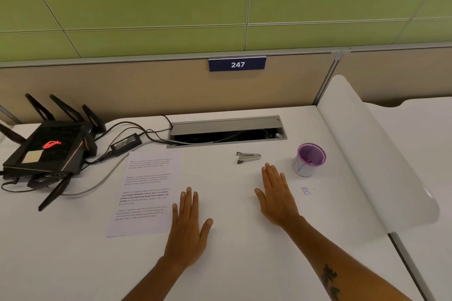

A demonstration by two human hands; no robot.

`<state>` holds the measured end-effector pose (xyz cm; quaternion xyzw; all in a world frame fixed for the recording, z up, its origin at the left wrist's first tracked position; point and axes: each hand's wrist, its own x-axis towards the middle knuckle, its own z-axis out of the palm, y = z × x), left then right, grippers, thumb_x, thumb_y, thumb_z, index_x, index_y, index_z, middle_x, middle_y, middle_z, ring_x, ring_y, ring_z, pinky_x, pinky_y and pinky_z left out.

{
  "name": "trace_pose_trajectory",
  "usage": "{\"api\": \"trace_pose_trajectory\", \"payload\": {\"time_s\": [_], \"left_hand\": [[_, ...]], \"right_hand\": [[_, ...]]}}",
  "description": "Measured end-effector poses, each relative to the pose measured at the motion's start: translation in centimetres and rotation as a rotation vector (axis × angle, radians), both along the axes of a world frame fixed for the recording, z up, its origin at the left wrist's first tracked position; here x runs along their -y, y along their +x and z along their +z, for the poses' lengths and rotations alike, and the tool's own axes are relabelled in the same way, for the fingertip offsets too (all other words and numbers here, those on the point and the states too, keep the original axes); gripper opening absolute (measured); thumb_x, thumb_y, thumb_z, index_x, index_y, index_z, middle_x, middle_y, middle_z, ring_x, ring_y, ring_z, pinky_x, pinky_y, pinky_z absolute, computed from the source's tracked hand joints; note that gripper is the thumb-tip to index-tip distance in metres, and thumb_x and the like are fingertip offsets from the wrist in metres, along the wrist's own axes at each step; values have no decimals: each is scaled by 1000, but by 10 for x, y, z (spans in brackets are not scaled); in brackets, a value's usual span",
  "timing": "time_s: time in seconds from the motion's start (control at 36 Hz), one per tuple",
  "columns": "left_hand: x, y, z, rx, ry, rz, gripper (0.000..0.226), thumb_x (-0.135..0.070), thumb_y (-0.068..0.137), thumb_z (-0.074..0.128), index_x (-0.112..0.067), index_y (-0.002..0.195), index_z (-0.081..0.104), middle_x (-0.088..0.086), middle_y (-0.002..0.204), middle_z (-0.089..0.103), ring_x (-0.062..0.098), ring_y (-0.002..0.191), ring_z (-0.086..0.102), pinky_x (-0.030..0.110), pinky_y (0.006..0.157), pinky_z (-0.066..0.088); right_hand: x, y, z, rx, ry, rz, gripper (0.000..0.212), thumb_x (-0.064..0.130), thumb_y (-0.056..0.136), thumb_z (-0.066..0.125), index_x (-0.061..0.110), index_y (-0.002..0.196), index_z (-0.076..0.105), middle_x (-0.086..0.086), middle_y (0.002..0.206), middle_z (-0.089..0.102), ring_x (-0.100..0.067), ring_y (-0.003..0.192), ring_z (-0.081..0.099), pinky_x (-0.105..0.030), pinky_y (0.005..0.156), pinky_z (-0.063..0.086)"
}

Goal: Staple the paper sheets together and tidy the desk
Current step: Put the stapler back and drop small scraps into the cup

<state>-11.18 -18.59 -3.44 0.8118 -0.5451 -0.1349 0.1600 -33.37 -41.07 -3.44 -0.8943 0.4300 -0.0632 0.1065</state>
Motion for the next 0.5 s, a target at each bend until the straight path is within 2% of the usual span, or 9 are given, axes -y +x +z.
{"api": "trace_pose_trajectory", "payload": {"time_s": [0.06, 0.19, 0.39, 0.5], "left_hand": [[7, -10, 4, -5, 1, -25, 83, -65, 105, 12, -16, 169, -7, 0, 178, -22, 20, 165, -19, 48, 135, -7], [23, -36, 9, 6, -12, -89, 81, -60, 107, 19, -14, 169, -6, 3, 178, -22, 21, 165, -19, 48, 135, -6], [40, -76, 8, 22, 4, -170, 82, -60, 107, 17, -13, 170, -4, 4, 178, -22, 20, 165, -21, 47, 135, -9], [52, -96, 3, 47, 43, -211, 84, -63, 105, 10, -12, 169, -7, 4, 177, -25, 20, 164, -24, 49, 135, -8]], "right_hand": [[-6, -13, 1, -5, 5, -14, 72, 49, 107, 25, 11, 165, 4, -5, 174, -3, -20, 160, -6, -45, 131, 8], [-16, -46, 3, -19, 4, -55, 73, 50, 107, 23, 10, 164, 5, -5, 174, -3, -20, 160, -7, -45, 131, 7], [-20, -90, 3, -31, 1, -121, 73, 51, 106, 21, 8, 164, 9, -7, 174, 2, -23, 161, -2, -46, 131, 9], [-17, -115, 1, -32, -1, -168, 73, 49, 106, 25, 7, 164, 12, -9, 174, 5, -24, 161, 1, -47, 130, 11]]}}
